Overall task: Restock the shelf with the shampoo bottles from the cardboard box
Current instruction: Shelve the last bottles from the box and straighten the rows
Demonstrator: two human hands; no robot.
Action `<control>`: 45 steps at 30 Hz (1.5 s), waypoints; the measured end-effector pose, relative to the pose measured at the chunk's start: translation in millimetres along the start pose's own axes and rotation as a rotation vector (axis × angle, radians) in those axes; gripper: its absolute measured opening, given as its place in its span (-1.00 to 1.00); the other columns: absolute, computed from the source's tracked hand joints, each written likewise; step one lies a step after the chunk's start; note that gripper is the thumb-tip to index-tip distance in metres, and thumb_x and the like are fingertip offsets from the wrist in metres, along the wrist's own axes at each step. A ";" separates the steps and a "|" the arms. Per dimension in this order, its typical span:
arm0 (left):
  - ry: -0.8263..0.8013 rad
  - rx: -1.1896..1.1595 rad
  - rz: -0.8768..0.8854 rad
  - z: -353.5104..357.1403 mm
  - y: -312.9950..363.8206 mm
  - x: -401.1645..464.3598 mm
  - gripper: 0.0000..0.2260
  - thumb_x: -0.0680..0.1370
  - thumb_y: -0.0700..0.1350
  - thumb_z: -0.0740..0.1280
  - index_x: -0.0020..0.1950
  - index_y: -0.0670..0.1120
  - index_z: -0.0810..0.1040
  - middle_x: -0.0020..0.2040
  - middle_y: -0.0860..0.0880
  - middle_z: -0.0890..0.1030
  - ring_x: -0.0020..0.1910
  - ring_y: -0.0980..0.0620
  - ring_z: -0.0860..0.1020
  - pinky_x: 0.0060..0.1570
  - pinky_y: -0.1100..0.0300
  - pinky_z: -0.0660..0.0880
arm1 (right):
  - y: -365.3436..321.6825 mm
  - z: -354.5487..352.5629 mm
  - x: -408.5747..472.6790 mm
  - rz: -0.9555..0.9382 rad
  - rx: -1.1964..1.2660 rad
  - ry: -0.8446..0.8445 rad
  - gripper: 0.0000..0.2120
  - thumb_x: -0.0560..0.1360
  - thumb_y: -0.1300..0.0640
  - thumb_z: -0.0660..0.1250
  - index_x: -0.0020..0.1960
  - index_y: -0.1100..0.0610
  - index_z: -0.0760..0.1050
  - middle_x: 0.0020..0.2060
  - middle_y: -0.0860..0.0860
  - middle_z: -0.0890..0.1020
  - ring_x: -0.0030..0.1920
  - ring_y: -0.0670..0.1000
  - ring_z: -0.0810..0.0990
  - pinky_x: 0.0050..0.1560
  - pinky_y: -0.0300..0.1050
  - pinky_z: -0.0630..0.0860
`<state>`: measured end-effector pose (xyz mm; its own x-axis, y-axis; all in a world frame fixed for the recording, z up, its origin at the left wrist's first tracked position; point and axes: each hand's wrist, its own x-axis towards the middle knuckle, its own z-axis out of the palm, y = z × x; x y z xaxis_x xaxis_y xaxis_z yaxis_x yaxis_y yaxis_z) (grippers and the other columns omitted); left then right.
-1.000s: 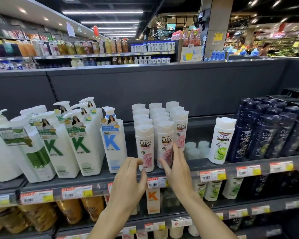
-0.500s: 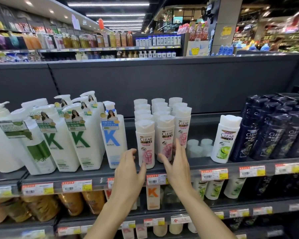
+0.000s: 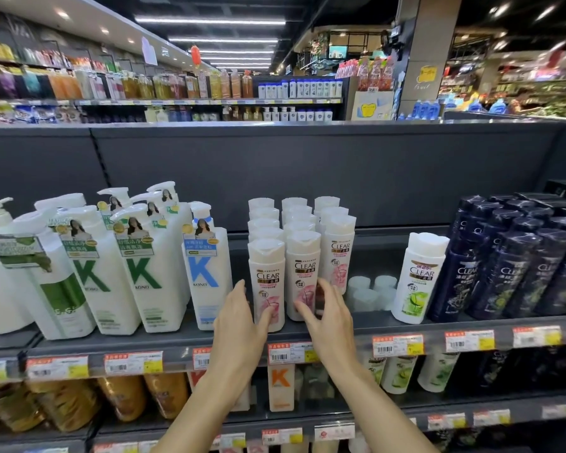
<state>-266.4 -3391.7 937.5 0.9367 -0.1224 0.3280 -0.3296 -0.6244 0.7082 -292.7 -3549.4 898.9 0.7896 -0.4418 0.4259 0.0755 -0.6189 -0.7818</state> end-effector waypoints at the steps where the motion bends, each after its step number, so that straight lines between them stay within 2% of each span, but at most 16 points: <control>1: 0.001 -0.008 -0.006 0.3 0.1 0.5 -0.35 0.50 0.07 0.42 0.51 -0.05 0.23 0.36 0.00 0.48 0.30 0.03 0.50 0.25 -0.05 0.51 | -0.1 0.0 -0.3 0.002 0.004 -0.008 -0.52 0.53 -0.05 0.37 0.40 -0.04 0.35 0.22 -0.21 0.46 0.25 -0.21 0.46 0.27 -0.14 0.48; 4: -0.002 -0.045 -0.003 2.9 0.5 2.8 -0.46 0.49 0.04 0.43 0.42 0.00 0.33 0.29 0.05 0.54 0.25 0.08 0.53 0.19 0.01 0.56 | 2.8 -0.4 0.6 0.007 0.022 -0.040 -0.48 0.53 -0.08 0.36 0.43 -0.04 0.32 0.24 -0.21 0.45 0.26 -0.19 0.47 0.28 -0.06 0.52; 7: -0.017 -0.072 0.012 3.5 3.0 2.9 -0.68 0.50 -0.04 0.43 0.21 0.07 0.43 0.15 0.13 0.57 0.13 0.18 0.55 0.10 0.22 0.55 | 6.5 -1.6 1.3 0.012 0.035 -0.058 -0.40 0.51 -0.13 0.37 0.47 -0.06 0.26 0.30 -0.20 0.43 0.31 -0.16 0.45 0.28 0.00 0.51; 14: -0.008 -0.071 0.055 4.0 5.6 3.5 -0.71 0.52 -0.10 0.41 0.21 0.04 0.45 0.14 0.12 0.57 0.07 0.28 0.46 -0.01 0.42 0.39 | 9.9 -6.2 6.9 0.002 0.057 -0.039 -0.33 0.45 -0.23 0.38 0.47 -0.07 0.24 0.34 -0.18 0.42 0.34 -0.15 0.42 0.30 0.03 0.50; 19: -0.003 -0.090 0.048 5.6 6.3 4.8 -0.70 0.52 -0.10 0.40 0.22 0.03 0.45 0.14 0.11 0.57 0.14 0.17 0.55 0.09 0.27 0.53 | 13.9 -13.2 4.0 -0.030 -0.018 -0.057 -0.38 0.49 -0.25 0.32 0.46 -0.06 0.26 0.34 -0.17 0.42 0.33 -0.17 0.40 0.32 -0.01 0.47; 21: -0.004 -0.098 0.039 6.9 6.7 6.6 -0.71 0.52 -0.10 0.40 0.21 0.04 0.44 0.14 0.11 0.57 0.15 0.16 0.55 0.10 0.21 0.56 | 16.9 -18.1 0.2 -0.052 -0.062 -0.064 -0.41 0.50 -0.24 0.30 0.45 -0.05 0.28 0.34 -0.16 0.42 0.34 -0.17 0.39 0.32 -0.09 0.45; 24: -0.002 -0.103 0.027 9.0 7.2 9.6 -0.70 0.52 -0.11 0.40 0.22 0.03 0.44 0.14 0.10 0.57 0.15 0.17 0.55 0.11 0.21 0.56 | 23.2 -27.4 -9.3 -0.104 -0.141 -0.070 -0.48 0.53 -0.20 0.28 0.42 -0.03 0.33 0.30 -0.17 0.44 0.29 -0.22 0.38 0.26 -0.24 0.39; 27: -0.005 -0.108 0.009 11.0 6.9 11.5 -0.68 0.53 -0.12 0.40 0.24 0.02 0.44 0.17 0.08 0.56 0.18 0.15 0.54 0.13 0.19 0.56 | 31.1 -34.8 -17.5 -0.143 -0.214 -0.101 -0.55 0.54 -0.14 0.30 0.36 0.00 0.39 0.24 -0.16 0.46 0.22 -0.25 0.39 0.23 -0.26 0.42; 32: 0.001 -0.094 -0.002 13.4 8.6 14.6 -0.66 0.53 -0.14 0.39 0.28 0.00 0.43 0.20 0.07 0.55 0.21 0.12 0.53 0.13 0.22 0.51 | 37.3 -40.6 -19.8 -0.157 -0.253 -0.126 -0.60 0.55 -0.14 0.29 0.32 0.00 0.41 0.21 -0.17 0.46 0.20 -0.27 0.38 0.17 -0.42 0.28; 37: 0.015 -0.103 -0.005 16.6 10.2 15.7 -0.64 0.53 -0.13 0.39 0.30 -0.01 0.43 0.22 0.06 0.55 0.23 0.10 0.53 0.13 0.22 0.50 | 40.5 -41.8 -21.1 -0.202 -0.280 -0.127 -0.63 0.55 -0.13 0.29 0.29 0.01 0.43 0.18 -0.17 0.47 0.18 -0.24 0.41 0.19 -0.33 0.40; 45: 0.032 -0.088 -0.009 18.0 10.7 16.7 -0.64 0.53 -0.13 0.39 0.30 -0.01 0.43 0.23 0.05 0.56 0.23 0.10 0.54 0.16 0.17 0.52 | 46.5 -42.0 -22.7 -0.301 -0.370 -0.157 -0.63 0.56 -0.16 0.24 0.26 0.02 0.45 0.15 -0.12 0.52 0.15 -0.16 0.48 0.16 -0.31 0.41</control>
<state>-252.2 -3414.3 939.4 0.9361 -0.0914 0.3398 -0.3312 -0.5548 0.7632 -332.7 -3595.4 872.0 0.8503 -0.1225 0.5118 0.1154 -0.9055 -0.4085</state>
